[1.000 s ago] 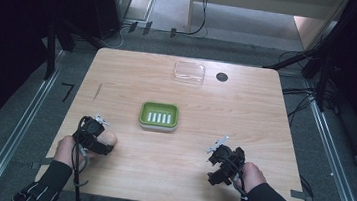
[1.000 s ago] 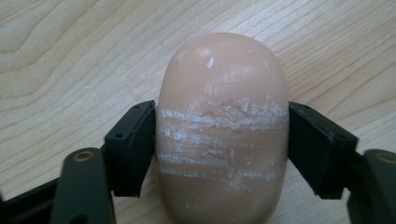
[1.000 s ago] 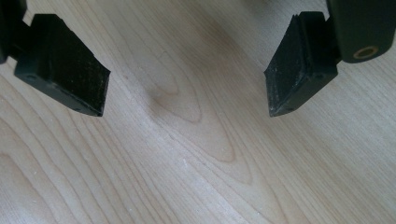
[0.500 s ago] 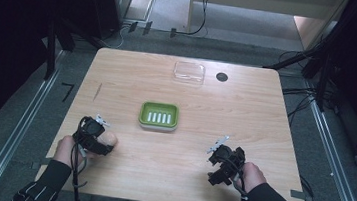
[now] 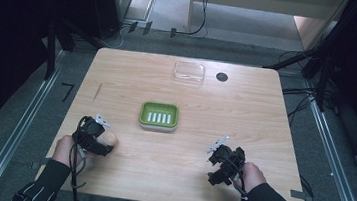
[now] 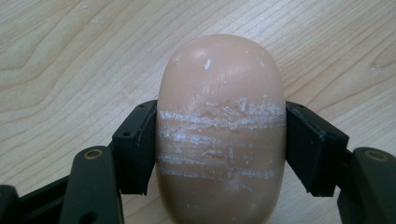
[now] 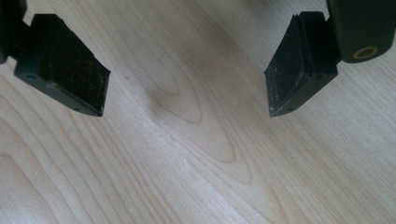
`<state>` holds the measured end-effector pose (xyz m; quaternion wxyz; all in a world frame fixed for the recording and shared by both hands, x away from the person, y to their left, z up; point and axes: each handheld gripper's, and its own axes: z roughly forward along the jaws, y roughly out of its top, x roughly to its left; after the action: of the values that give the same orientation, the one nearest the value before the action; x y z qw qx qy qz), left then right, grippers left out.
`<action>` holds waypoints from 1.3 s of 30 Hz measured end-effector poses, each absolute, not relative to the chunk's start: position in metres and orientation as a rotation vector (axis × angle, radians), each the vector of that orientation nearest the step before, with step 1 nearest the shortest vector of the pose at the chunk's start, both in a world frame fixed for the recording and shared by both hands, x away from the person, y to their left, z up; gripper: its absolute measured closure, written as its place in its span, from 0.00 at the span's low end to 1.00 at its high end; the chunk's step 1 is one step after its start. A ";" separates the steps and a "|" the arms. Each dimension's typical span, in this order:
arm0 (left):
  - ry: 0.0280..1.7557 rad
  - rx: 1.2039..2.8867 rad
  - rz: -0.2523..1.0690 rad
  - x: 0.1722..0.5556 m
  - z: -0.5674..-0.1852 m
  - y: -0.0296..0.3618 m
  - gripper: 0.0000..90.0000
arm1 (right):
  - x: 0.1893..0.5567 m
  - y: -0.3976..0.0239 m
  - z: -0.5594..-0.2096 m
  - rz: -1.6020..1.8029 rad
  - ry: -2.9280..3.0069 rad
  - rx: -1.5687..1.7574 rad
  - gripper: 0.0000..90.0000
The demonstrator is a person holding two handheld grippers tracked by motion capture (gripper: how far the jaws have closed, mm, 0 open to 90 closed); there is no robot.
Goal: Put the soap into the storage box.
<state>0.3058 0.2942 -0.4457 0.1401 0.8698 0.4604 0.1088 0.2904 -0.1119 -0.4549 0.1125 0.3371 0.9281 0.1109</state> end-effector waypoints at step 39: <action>1.240 2.537 0.365 0.324 -0.435 0.277 0.37 | 0.291 -0.111 -0.456 0.317 2.727 0.991 0.16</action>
<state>0.3244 0.2770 -0.4353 0.1464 0.8814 0.4308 0.1268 0.2907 -0.1111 -0.4555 0.1112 0.3375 0.9285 0.1079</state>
